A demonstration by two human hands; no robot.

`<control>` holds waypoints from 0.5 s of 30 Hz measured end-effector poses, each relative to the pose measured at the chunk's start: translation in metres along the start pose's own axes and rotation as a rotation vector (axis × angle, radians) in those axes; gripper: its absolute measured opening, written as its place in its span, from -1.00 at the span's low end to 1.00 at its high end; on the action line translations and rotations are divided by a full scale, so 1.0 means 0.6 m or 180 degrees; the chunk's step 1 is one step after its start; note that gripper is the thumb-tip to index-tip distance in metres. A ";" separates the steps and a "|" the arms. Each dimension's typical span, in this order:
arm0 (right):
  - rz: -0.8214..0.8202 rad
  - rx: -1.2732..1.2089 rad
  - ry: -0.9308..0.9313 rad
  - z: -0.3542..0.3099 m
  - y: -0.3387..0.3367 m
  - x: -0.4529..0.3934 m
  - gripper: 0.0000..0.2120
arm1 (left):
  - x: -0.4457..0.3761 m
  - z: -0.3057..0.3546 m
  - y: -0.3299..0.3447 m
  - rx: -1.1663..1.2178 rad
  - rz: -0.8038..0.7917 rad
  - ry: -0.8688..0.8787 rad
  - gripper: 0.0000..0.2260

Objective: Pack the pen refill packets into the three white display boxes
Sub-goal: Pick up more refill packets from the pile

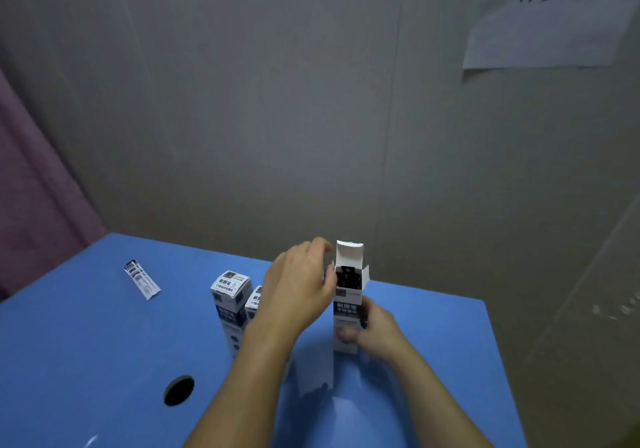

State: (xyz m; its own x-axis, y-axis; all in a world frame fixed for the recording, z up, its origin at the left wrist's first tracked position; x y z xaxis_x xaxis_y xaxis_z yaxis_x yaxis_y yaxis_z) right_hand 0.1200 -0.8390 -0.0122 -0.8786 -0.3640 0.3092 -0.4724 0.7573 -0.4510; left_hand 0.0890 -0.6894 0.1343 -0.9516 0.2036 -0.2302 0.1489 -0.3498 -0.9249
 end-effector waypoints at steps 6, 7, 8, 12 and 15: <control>-0.0031 0.0784 0.0836 0.008 -0.004 0.041 -0.27 | 0.014 -0.016 -0.073 -0.0163 0.0061 -0.0063 -0.75; 0.0006 0.0964 0.0942 0.005 -0.009 0.056 -0.42 | 0.021 -0.020 -0.085 -0.0201 0.0081 -0.0105 -0.75; 0.0003 0.1165 0.1032 0.001 -0.014 0.071 -0.60 | 0.029 -0.025 -0.098 -0.0249 0.0125 -0.0147 -0.76; -0.0357 0.1908 0.1235 -0.006 -0.011 0.130 -0.83 | 0.079 -0.054 -0.142 -0.0333 0.0332 -0.0487 -0.78; -0.0767 0.2476 0.1182 -0.013 0.016 0.159 -0.69 | 0.125 -0.082 -0.155 -0.0397 0.0348 -0.0853 -0.79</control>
State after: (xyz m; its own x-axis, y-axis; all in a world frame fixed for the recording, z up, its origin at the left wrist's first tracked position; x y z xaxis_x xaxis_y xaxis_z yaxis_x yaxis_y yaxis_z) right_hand 0.0320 -0.8622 0.0196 -0.7339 -0.1643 0.6590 -0.6736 0.0520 -0.7372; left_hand 0.0169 -0.5964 0.1878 -0.9627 -0.0830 -0.2576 0.2702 -0.2382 -0.9329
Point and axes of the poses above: each hand's wrist, its own x-axis away from the middle knuckle, its own y-axis out of the palm, z = x × y, the point moved 6 cm from there along -x, towards the middle knuckle, and after that the axes turned 15 degrees about -z, right-handed, at the moved point
